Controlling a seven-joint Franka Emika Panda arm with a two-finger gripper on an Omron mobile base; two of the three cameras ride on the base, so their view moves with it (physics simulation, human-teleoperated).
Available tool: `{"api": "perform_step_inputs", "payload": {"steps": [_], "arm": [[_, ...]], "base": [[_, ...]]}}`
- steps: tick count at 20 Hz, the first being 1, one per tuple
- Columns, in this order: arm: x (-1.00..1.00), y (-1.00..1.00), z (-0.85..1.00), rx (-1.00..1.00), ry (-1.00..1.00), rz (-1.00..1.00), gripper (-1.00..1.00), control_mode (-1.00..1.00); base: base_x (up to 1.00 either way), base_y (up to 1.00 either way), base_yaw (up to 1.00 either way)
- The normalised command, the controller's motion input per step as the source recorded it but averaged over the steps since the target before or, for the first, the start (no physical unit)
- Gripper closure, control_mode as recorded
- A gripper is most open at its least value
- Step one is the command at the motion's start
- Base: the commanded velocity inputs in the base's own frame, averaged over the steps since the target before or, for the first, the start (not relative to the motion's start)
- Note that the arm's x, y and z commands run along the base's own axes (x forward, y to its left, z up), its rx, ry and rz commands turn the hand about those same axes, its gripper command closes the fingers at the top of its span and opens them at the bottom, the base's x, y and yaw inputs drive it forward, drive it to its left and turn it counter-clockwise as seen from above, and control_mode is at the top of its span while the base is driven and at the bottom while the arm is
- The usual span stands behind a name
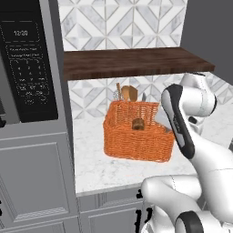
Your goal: Open the cabinet, pick up the bread from the cabinet and place it in the basket. Then move the basket to the dining counter.
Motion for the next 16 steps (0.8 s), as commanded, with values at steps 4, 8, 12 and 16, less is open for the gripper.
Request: {"api": "perform_step_inputs", "payload": {"steps": [4, 8, 12, 16], "arm": [[-0.53, 0.05, 0.59, 0.0, -0.1, -0.06, 1.0, -1.0], [-0.61, 0.12, 0.48, 0.0, -0.09, -0.02, 1.0, -1.0], [-0.56, 0.11, 0.61, 0.0, -0.08, -0.02, 1.0, -1.0], [-0.42, 0.01, 0.45, 0.0, -0.03, -0.01, 1.0, -1.0]], "base": [[0.0, 0.0, 0.0], [0.0, 0.0, 0.0], [0.0, 0.0, 0.0], [0.0, 0.0, 0.0]]}}
